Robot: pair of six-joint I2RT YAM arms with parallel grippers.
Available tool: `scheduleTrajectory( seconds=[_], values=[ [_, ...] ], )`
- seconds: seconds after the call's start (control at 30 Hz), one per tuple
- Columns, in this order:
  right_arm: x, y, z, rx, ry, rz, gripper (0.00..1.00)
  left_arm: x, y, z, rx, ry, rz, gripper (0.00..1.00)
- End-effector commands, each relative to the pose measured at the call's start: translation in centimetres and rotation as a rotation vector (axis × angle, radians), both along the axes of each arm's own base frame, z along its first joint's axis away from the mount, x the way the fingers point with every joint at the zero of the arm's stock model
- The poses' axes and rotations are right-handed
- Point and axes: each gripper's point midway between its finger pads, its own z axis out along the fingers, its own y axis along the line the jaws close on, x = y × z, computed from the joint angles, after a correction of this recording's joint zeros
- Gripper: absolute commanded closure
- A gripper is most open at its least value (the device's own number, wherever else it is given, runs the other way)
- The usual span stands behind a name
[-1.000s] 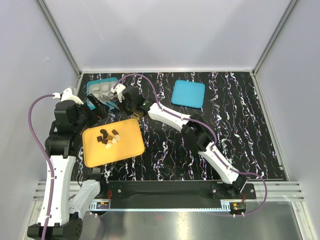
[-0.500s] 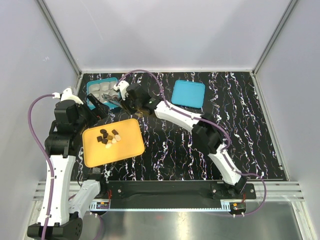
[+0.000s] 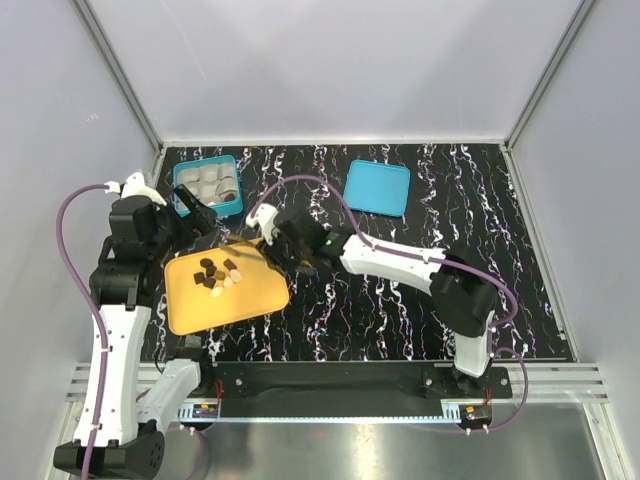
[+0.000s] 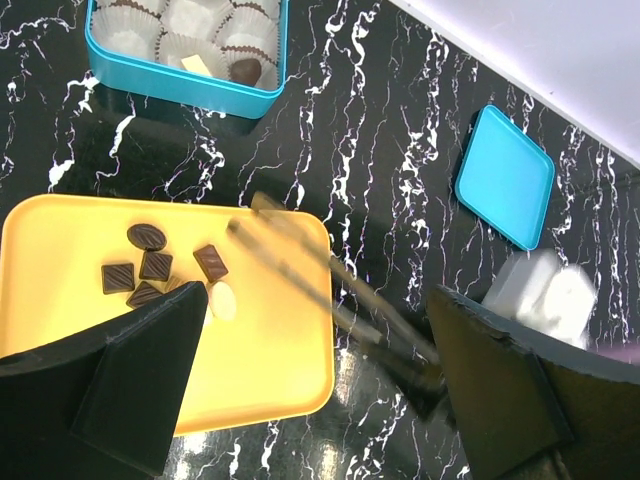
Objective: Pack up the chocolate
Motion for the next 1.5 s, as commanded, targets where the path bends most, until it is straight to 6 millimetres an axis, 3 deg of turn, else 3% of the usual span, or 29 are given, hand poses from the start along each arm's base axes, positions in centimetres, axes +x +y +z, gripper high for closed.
scheduleTrajectory(
  seconds=[0.0, 0.4, 0.7, 1.0, 1.47],
  values=[
    [-2.8, 0.6, 2.6, 0.043, -0.060, 0.047, 0.53, 0.1, 0.4, 1.5, 0.016, -0.039, 0.009, 0.01],
    [-5.7, -2.2, -0.2, -0.067, -0.052, 0.086, 0.50, -0.4, 0.1, 1.2, 0.004, -0.040, -0.004, 0.01],
    [-7.3, -1.6, -3.0, -0.138, -0.026, 0.143, 0.50, -0.3, -0.3, 0.8, -0.016, -0.038, -0.015, 0.01],
    [-6.7, -1.3, -5.3, -0.188, -0.026, 0.124, 0.51, -0.2, -0.4, 0.7, -0.019, -0.041, -0.017, 0.01],
    [-5.8, -1.0, -5.1, -0.190, -0.047, 0.076, 0.52, -0.2, -0.5, 1.0, -0.027, -0.050, -0.022, 0.01]
  ],
)
